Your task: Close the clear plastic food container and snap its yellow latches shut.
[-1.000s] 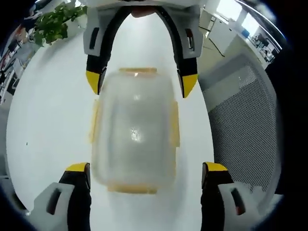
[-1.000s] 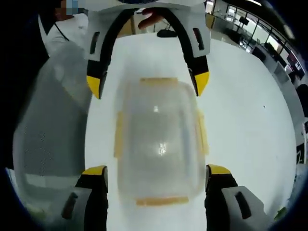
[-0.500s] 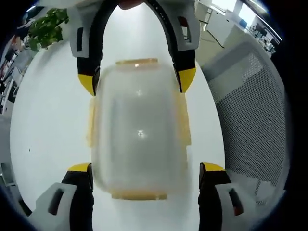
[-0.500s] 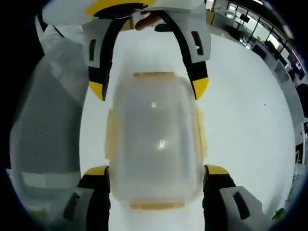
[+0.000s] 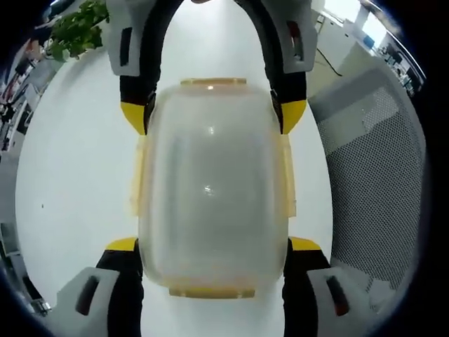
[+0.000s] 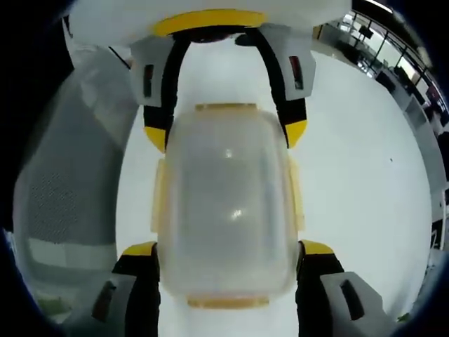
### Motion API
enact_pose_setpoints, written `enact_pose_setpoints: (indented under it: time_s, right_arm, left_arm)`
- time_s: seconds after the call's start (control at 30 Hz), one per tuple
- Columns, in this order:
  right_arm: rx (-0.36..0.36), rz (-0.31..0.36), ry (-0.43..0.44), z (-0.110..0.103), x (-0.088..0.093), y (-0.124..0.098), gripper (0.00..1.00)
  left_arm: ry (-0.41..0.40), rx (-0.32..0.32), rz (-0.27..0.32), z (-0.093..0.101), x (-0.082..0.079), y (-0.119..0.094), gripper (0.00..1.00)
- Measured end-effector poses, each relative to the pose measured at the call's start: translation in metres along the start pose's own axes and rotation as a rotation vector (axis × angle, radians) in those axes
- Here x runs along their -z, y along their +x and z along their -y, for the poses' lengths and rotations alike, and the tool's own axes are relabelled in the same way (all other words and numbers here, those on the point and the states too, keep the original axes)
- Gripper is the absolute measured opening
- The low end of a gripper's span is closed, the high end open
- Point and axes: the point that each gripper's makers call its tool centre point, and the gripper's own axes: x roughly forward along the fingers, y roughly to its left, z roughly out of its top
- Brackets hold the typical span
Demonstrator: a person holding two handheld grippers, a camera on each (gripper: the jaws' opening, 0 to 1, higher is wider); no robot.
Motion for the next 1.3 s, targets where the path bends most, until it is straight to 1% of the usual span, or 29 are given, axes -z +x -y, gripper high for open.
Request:
enact_pose_setpoints:
  time_s: [0.13, 0.3, 0.47, 0.7, 0.9, 1.13, 1.23, 1.3]
  right_arm:
    - [-0.003, 0.022, 0.001, 0.0, 0.0, 0.0, 0.81]
    - [0.001, 0.047, 0.001, 0.0, -0.002, 0.0, 0.81]
    - [0.007, 0.044, 0.002, 0.0, -0.003, 0.0, 0.81]
    - [0.011, 0.057, 0.002, 0.0, -0.003, 0.0, 0.81]
    - [0.006, 0.026, -0.001, 0.0, -0.004, 0.003, 0.82]
    - [0.019, 0.036, 0.009, 0.001, -0.004, 0.004, 0.82]
    - [0.019, 0.05, 0.011, 0.0, -0.009, 0.005, 0.83]
    - [0.019, 0.047, 0.012, -0.001, -0.015, 0.007, 0.83]
  left_arm:
    - [-0.001, -0.004, -0.018, 0.0, 0.0, 0.0, 0.82]
    - [-0.001, -0.005, -0.009, 0.0, 0.0, 0.0, 0.82]
    - [-0.003, -0.007, 0.003, -0.001, 0.0, 0.0, 0.82]
    - [-0.004, -0.011, -0.003, -0.001, 0.0, 0.0, 0.82]
    - [-0.004, -0.011, 0.002, 0.0, 0.001, 0.0, 0.82]
    - [-0.005, -0.013, 0.009, 0.0, 0.001, -0.001, 0.82]
    - [-0.001, -0.011, -0.014, 0.0, 0.006, -0.001, 0.82]
    - [0.0, -0.01, -0.016, 0.0, 0.01, -0.002, 0.82]
